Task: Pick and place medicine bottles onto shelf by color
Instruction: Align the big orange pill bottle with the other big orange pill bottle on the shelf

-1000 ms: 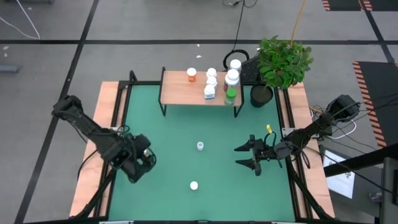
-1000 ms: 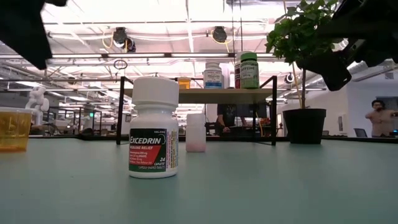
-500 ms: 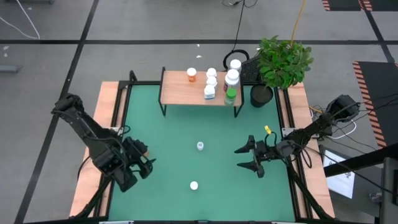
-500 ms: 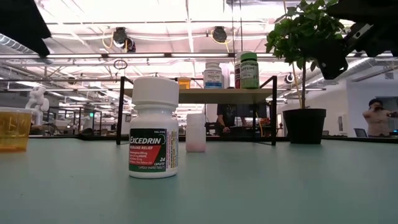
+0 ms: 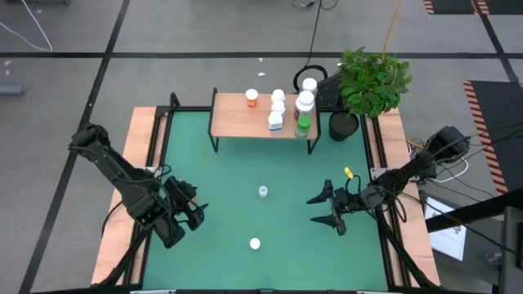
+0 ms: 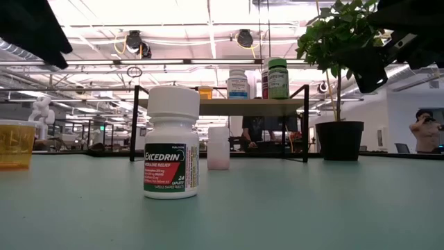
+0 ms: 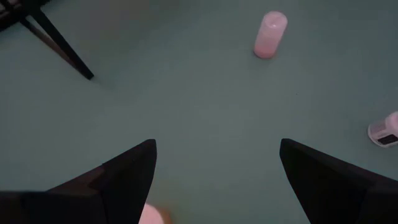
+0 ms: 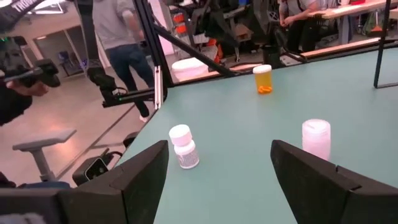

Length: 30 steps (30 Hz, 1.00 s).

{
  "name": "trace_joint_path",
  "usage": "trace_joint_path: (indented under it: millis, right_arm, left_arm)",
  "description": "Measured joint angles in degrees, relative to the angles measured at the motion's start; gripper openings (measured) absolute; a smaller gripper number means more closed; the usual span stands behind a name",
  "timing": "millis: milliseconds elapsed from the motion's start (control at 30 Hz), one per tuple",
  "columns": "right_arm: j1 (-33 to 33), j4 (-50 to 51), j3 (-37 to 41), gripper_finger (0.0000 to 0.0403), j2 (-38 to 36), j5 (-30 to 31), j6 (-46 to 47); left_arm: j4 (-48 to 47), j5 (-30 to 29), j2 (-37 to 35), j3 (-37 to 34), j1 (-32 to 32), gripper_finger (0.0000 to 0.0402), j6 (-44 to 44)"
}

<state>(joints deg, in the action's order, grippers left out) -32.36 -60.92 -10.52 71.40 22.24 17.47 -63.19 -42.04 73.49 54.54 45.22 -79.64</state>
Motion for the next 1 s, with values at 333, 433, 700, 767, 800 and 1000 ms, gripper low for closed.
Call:
trace_joint_path:
  millis: [333, 433, 700, 767, 800, 1000]
  right_arm:
    - [0.01, -8.76, -2.19, 0.0276, 8.76, -5.86, -6.23]
    - [0.00, -8.74, -4.87, 0.0276, 12.00, -9.44, -9.77]
    - [0.15, -8.73, -12.03, 0.0276, 20.89, -13.31, -20.22]
    - [0.47, -8.72, -13.11, 0.0276, 22.49, -13.33, -21.50]
    - [0.69, -8.73, -13.60, 0.0276, 23.24, -13.33, -21.68]
    - [1.55, -8.67, -15.75, 0.0276, 25.92, -12.21, -23.88]
  left_arm:
    - [6.95, 1.93, 0.00, -6.87, -0.91, 0.0342, -0.16]
    - [8.02, 2.12, 0.00, -8.35, -0.91, 0.0342, -0.35]
    - [8.02, 2.16, 0.02, -9.22, -0.91, 0.0342, 0.39]
    - [8.02, 2.16, 0.02, -9.22, -0.91, 0.0342, 0.42]
    - [8.02, 2.16, 0.02, -9.22, -0.91, 0.0342, 0.42]
    - [8.02, 1.50, 0.02, -9.22, -0.95, 0.0342, 0.17]
